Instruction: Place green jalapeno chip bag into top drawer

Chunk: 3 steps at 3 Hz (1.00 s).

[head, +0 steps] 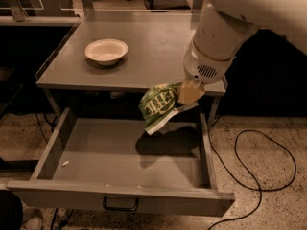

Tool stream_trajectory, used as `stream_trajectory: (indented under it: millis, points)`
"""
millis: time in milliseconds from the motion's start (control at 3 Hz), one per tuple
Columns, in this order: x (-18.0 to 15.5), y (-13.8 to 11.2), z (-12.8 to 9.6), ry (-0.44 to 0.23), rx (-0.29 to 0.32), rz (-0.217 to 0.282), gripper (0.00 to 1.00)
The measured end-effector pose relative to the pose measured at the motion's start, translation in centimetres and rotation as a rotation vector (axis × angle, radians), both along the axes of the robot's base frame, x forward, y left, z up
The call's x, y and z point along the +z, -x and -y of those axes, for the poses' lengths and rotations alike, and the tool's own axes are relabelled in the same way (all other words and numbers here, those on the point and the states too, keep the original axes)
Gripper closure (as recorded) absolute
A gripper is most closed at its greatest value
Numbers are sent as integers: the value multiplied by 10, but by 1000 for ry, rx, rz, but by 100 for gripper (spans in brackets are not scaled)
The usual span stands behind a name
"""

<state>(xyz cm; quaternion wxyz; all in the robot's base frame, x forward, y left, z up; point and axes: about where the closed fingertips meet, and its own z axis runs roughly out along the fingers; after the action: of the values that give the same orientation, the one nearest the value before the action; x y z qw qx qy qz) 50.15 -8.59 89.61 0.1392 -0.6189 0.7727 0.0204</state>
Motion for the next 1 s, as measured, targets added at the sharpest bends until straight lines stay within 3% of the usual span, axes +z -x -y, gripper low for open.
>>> stream_trajectory:
  millis: [333,667,1000]
  points:
    - [-2,1,0,2,2,-5,100]
    - [-24,13,-9,-8,8,-59,100]
    - [-63,32,-29,-5,28,-145,100]
